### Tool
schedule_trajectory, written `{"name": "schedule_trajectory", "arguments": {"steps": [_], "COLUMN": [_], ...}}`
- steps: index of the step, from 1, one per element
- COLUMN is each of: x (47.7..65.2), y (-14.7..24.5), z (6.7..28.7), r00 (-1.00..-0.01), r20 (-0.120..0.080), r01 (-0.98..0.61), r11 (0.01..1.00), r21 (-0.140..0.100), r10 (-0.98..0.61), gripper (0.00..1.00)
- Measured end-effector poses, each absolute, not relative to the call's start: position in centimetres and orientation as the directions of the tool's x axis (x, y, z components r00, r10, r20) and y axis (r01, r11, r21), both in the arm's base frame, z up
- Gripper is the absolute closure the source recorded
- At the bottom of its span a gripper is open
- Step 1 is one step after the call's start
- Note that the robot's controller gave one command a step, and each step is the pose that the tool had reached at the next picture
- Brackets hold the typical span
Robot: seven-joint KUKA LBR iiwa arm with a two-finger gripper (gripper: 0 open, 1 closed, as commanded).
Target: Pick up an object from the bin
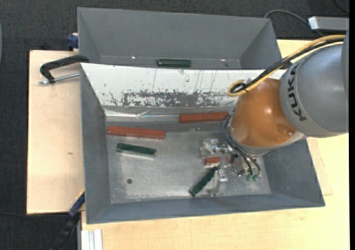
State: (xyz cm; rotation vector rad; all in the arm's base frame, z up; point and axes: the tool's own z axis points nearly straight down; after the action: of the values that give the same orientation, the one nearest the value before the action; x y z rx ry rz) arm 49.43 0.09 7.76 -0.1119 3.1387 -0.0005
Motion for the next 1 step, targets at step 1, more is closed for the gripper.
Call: {"name": "schedule_trajectory", "arguments": {"steps": [1], "x": [49.89], "y": [-5.68], "z": [7.23], "r00": [-0.999], "r20": [-0.005], "r01": [-0.052], "r11": [0.999], "r21": [0.000], "r10": [-0.052], "gripper": [1.00]}}
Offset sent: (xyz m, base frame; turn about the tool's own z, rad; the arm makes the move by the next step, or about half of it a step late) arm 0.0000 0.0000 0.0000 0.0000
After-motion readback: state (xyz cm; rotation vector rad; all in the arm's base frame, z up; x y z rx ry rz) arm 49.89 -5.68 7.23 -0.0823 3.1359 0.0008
